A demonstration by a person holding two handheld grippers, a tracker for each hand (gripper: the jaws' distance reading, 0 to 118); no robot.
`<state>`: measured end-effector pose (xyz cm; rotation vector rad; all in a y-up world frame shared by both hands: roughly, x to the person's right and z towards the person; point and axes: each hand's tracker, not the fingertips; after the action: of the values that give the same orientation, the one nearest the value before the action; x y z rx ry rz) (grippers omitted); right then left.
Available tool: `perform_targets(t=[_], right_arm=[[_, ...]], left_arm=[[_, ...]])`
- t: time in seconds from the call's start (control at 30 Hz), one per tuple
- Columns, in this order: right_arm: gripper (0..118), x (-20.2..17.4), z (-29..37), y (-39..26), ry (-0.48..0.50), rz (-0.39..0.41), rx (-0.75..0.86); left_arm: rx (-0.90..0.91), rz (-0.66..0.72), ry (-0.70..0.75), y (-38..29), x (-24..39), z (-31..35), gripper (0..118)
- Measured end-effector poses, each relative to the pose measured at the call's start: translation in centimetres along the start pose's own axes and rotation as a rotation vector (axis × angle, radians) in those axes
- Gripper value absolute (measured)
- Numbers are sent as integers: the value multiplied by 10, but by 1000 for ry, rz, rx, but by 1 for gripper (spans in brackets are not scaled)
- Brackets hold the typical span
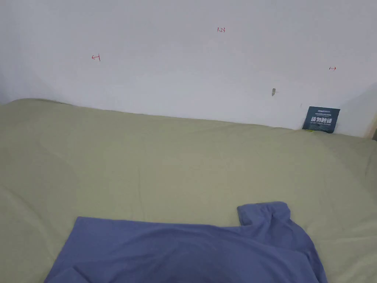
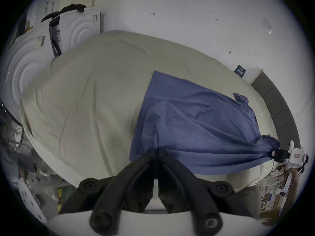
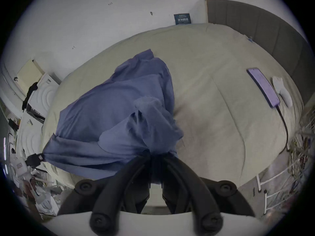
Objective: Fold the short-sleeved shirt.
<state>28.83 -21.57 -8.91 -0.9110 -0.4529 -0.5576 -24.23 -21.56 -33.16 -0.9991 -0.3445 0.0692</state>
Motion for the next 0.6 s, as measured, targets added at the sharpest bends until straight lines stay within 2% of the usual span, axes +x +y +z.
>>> perform_targets(t=[0.23, 0.37, 0.4, 0.47, 0.5, 0.6], right_arm=[[13, 15, 5, -25, -26, -59, -56], [14, 20, 5, -33, -31, -106, -66], [21, 21, 8, -34, -24, -114, -53], [69, 21, 19, -31, -106, -93, -35], [78, 23, 26, -30, -135, -82, -19], [76, 28, 59, -27, -194, -76, 93]], left_arm=[[-81, 62, 5, -29, -15, 1, 3], [-113, 35, 12, -38, -14, 0, 3], [-113, 30, 12, -38, -13, 1, 3], [-103, 28, 52, -38, -14, 8, 16], [-94, 21, 68, -38, -15, 15, 18], [-27, -33, 176, -29, -16, 40, 19]])
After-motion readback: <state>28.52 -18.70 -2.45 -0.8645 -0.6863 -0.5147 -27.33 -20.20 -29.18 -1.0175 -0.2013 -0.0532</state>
